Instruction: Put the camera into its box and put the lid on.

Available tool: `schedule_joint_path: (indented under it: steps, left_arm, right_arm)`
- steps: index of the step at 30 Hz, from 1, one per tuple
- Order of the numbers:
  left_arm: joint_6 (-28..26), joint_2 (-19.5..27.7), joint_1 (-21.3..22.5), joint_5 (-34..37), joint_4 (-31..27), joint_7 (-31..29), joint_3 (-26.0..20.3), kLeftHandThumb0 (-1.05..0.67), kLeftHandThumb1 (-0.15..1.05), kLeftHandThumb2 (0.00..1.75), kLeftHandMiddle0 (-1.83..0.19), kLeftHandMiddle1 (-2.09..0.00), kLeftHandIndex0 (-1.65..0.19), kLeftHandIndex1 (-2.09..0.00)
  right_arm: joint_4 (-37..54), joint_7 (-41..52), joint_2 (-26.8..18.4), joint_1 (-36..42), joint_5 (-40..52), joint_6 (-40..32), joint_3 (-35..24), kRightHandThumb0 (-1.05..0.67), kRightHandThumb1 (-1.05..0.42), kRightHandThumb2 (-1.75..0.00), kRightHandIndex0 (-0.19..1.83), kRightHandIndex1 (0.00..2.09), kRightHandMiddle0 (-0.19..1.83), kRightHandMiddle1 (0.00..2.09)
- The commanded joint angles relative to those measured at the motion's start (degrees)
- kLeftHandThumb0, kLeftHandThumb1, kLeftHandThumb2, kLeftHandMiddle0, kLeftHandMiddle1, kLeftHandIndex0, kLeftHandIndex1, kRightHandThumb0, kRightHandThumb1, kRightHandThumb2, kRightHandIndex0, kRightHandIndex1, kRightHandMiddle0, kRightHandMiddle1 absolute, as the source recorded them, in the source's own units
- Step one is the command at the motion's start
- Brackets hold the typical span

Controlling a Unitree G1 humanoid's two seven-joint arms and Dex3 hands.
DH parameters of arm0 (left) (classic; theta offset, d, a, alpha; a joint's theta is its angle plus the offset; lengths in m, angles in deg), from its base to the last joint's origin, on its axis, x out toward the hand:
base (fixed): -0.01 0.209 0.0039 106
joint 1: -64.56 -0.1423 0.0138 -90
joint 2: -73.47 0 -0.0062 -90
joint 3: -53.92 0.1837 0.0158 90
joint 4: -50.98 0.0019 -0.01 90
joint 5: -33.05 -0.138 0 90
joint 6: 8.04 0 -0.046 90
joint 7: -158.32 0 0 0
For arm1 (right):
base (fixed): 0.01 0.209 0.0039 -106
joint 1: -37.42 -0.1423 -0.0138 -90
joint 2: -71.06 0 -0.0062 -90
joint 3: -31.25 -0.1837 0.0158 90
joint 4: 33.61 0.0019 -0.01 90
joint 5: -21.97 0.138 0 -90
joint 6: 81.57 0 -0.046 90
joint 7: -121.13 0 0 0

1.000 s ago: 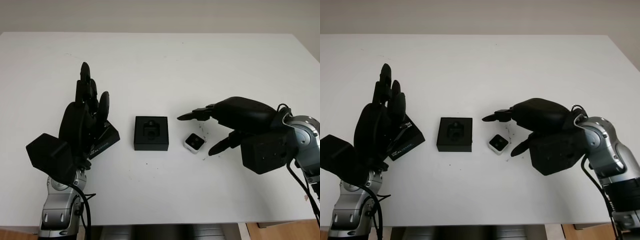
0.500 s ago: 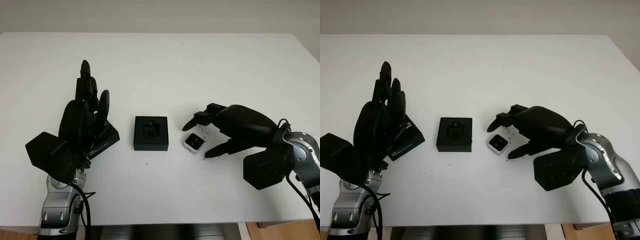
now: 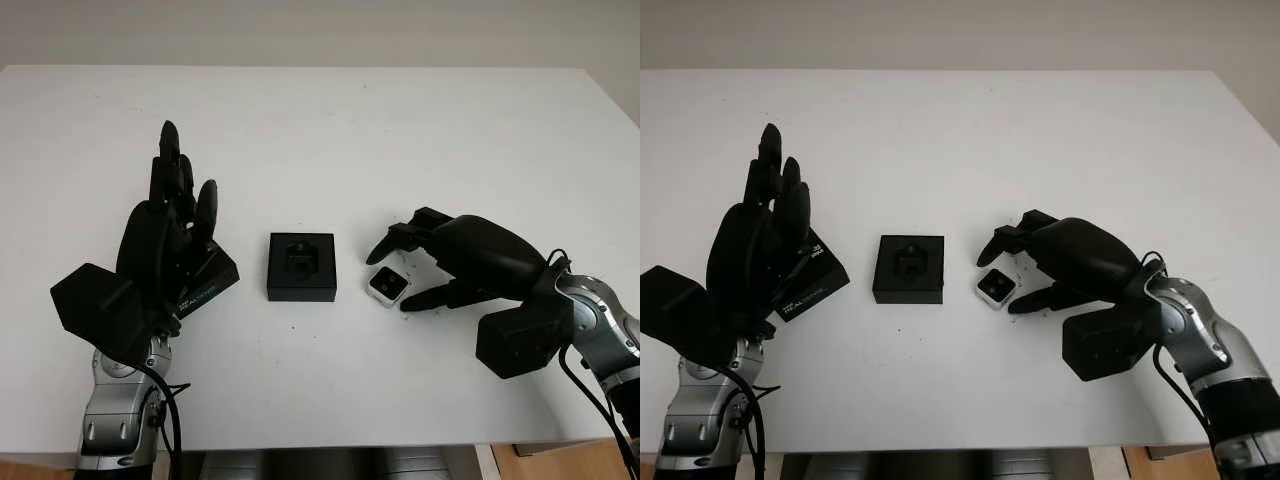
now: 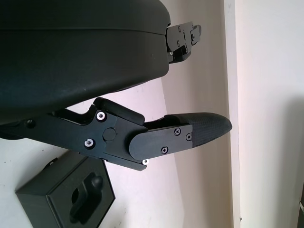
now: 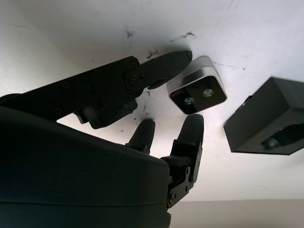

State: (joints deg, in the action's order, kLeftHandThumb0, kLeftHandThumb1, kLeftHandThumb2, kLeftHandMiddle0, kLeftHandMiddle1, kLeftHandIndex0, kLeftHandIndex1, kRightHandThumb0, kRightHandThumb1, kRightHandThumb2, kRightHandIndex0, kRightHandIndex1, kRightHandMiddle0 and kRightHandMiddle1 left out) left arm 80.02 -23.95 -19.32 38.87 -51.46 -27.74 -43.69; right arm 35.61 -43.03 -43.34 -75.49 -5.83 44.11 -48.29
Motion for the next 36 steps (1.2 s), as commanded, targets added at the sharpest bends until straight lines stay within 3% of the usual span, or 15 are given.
schedule_joint_path:
  steps: [1,8,15,19,24,36]
  left_arm:
    - [0.44,0.0,0.43,0.46,-0.33,-0.02,-0.23,-0.68,1.05,0.58,0.19,-0.05,0.17,-0.06]
    - [0.54,-0.1,0.1,0.4,-0.64,0.02,-0.16,-0.67,1.05,0.59,0.19,-0.05,0.18,-0.05]
    - [-0.06,-0.18,-0.14,0.14,-1.06,0.42,-0.03,-0.67,1.05,0.58,0.19,-0.05,0.18,-0.05]
    - [-0.3,-0.13,-0.21,0.06,-1.13,0.51,0.05,-0.67,1.05,0.58,0.19,-0.05,0.19,-0.05]
    - [-0.44,-0.15,-0.24,-0.11,-1.11,0.66,0.15,-0.67,1.05,0.59,0.19,-0.04,0.19,-0.05]
    - [-0.61,-0.03,-0.35,-0.5,-1.23,0.64,0.31,-0.68,1.05,0.59,0.19,-0.02,0.19,-0.04]
  right_arm:
    - [-0.88,1.08,0.97,-0.11,0.82,-0.58,0.92,-0.4,-0.87,-0.06,0.08,1.12,0.15,0.99]
    - [-2.11,2.86,2.02,-0.55,2.63,-0.73,1.28,-0.39,-0.88,-0.06,0.09,1.12,0.16,0.99]
    - [-3.88,2.69,2.42,-0.76,3.67,0.89,1.07,-0.37,-0.89,-0.06,0.07,1.51,0.29,1.14]
    - [-4.61,2.91,2.2,-0.91,3.64,1.31,1.17,-0.36,-0.92,-0.06,0.09,1.57,0.38,1.23]
    - [-5.62,4.77,1.88,-1.32,4.54,1.47,1.32,-0.36,-0.98,-0.07,0.09,1.56,0.4,1.36]
    - [-5.72,6.71,1.54,-1.47,4.53,0.53,1.25,-0.38,-1.01,-0.06,0.1,1.4,0.41,1.38]
